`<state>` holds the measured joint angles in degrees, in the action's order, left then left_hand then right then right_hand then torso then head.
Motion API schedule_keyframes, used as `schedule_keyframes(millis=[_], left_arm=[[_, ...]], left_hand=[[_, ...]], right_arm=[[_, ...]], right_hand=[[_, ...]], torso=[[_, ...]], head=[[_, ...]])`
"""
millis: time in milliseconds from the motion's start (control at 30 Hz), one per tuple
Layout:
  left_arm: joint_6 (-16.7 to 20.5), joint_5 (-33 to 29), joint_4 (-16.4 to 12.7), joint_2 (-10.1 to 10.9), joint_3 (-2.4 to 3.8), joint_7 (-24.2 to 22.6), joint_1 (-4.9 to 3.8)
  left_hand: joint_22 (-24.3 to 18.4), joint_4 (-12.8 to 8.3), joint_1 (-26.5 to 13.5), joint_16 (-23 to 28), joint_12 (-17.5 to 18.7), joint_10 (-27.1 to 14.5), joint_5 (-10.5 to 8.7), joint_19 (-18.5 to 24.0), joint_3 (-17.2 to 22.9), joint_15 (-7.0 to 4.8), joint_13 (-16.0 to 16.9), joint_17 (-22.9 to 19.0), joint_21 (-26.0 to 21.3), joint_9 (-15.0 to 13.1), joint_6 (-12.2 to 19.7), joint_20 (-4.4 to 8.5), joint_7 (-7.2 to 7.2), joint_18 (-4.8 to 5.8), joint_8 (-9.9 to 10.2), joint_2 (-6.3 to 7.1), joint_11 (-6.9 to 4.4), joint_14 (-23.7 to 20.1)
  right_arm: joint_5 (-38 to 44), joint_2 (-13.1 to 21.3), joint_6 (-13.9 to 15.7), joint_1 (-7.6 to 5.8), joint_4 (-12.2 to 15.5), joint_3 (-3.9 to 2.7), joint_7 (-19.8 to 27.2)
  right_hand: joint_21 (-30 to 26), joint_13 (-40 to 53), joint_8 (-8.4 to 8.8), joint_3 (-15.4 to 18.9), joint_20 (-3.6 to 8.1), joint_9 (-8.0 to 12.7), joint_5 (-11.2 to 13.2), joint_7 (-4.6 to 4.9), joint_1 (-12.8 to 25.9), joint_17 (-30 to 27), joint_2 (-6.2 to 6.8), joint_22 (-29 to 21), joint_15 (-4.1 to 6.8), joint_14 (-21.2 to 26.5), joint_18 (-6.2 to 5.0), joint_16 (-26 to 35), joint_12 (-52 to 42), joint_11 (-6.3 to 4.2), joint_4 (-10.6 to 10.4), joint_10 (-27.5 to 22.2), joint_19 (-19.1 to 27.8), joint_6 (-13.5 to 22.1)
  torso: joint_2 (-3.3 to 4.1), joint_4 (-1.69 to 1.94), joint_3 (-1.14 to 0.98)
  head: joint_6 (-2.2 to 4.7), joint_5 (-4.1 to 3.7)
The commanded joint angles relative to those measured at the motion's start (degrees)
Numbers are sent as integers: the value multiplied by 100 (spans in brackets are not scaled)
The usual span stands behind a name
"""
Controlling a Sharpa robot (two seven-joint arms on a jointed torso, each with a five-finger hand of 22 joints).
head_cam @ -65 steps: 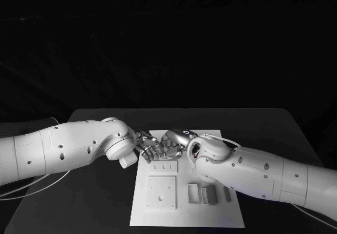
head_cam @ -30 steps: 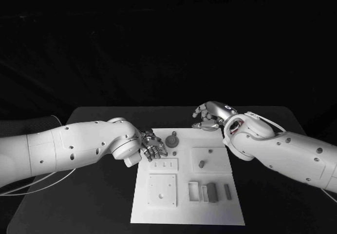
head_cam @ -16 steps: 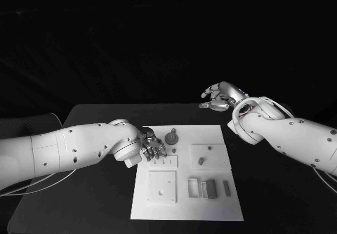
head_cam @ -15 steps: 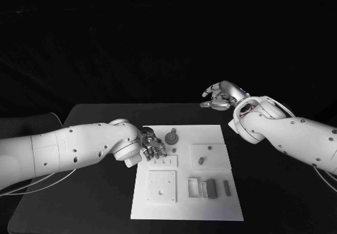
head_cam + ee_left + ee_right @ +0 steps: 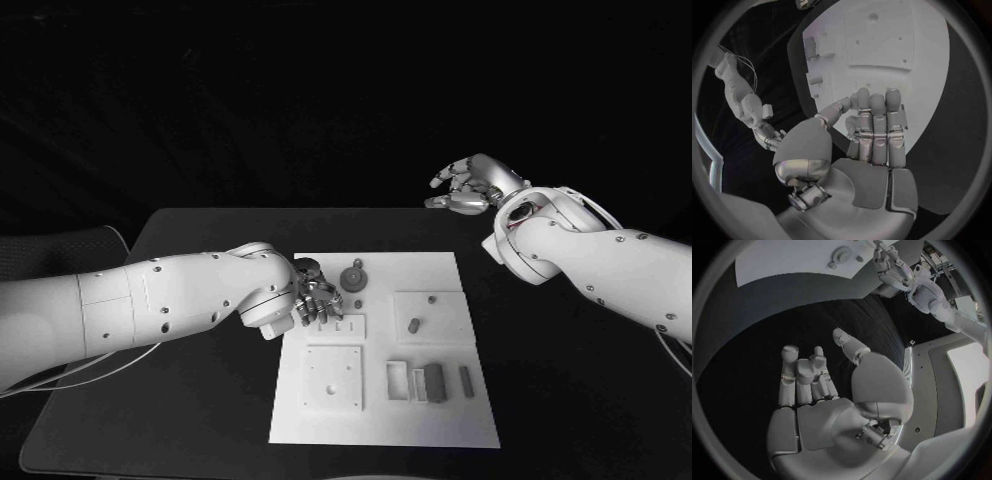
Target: Assemble the parts on the task board
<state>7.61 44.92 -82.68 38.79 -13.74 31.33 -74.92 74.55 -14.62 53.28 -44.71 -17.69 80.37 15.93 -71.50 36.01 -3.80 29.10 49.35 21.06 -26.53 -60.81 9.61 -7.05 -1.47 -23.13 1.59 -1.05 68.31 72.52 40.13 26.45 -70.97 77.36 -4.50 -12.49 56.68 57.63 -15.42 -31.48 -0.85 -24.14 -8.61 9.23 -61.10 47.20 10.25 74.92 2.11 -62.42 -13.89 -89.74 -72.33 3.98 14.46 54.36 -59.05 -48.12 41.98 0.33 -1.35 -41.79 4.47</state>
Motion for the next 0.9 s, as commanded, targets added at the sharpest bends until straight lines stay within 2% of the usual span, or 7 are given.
schedule_keyframes(millis=[33, 267, 433, 533, 600, 900], left_arm=[[-127, 188, -5, -6, 5, 37, 1], [-148, 209, 20, -22, 5, 45, 33], [-171, 211, 17, -26, 5, 46, 60], [-178, 211, 29, -40, 5, 45, 73], [-183, 211, 31, -41, 5, 48, 91], [-176, 211, 41, -35, 6, 47, 125]], left_hand=[[14, 33, -42, -44, -52, 2, 25, -38, 17, -52, 11, -14, 30, -374, -456, 11, 410, -223, -36, -8, -38, -5], [83, 43, -79, -158, -156, -6, 103, -69, 11, -77, 50, -80, 59, -407, -483, 37, 428, -216, -73, -10, -58, 2], [124, 35, -93, -236, -225, -11, 164, -89, 13, -94, 74, -120, 80, -427, -502, 54, 442, -212, -99, -8, -73, 5], [132, 35, -97, -254, -241, -12, 171, -94, 13, -98, 79, -130, 84, -432, -505, 58, 445, -211, -104, -7, -76, 5], [135, 35, -99, -262, -249, -14, 178, -95, 13, -100, 81, -135, 86, -434, -507, 60, 446, -210, -107, -5, -77, 4], [140, 35, -102, -275, -260, -18, 186, -96, 15, -102, 84, -145, 88, -437, -506, 62, 447, -209, -110, -9, -78, 1]], right_arm=[[-36, 2, -64, -9, -3, -4, 39], [-40, 0, -73, -13, -22, -4, 41], [-52, -8, -86, -13, -37, -4, 40], [-52, -7, -109, -13, -43, -4, 31], [-52, -9, -120, -13, -47, -4, 25], [-52, -13, -149, -13, -51, -4, 7]], right_hand=[[-34, -7, -23, -16, 7, 1, -11, 92, -40, -6, 6, 47, 18, 30, -111, 30, 16, -23, -2, -14, 24, 68], [-38, -11, -22, -12, 5, 3, -11, 92, -39, -8, 8, 48, 19, 34, -111, 34, 19, -23, 0, -17, 29, 71], [-39, -14, -22, -11, 4, 4, -11, 92, -39, -9, 8, 48, 19, 36, -111, 35, 20, -23, 2, -19, 31, 72], [-40, -15, -22, -10, 3, 4, -11, 92, -39, -9, 7, 48, 19, 37, -111, 36, 21, -23, 2, -19, 31, 72], [-40, -16, -22, -9, 3, 5, -11, 92, -39, -10, 7, 48, 19, 38, -111, 36, 21, -23, 3, -20, 32, 73], [-43, -20, -21, -6, 0, 7, -11, 93, -33, -11, 4, 48, 19, 42, -111, 38, 24, -22, 1, -23, 35, 76]], torso=[[-3, -2, 4], [-3, 9, 2], [1, 1, 8], [0, 0, 6], [0, 1, 5], [4, 6, 7]], head=[[-25, -16], [-45, -18], [-57, -19], [-52, -25], [-40, -61], [-41, -44]])
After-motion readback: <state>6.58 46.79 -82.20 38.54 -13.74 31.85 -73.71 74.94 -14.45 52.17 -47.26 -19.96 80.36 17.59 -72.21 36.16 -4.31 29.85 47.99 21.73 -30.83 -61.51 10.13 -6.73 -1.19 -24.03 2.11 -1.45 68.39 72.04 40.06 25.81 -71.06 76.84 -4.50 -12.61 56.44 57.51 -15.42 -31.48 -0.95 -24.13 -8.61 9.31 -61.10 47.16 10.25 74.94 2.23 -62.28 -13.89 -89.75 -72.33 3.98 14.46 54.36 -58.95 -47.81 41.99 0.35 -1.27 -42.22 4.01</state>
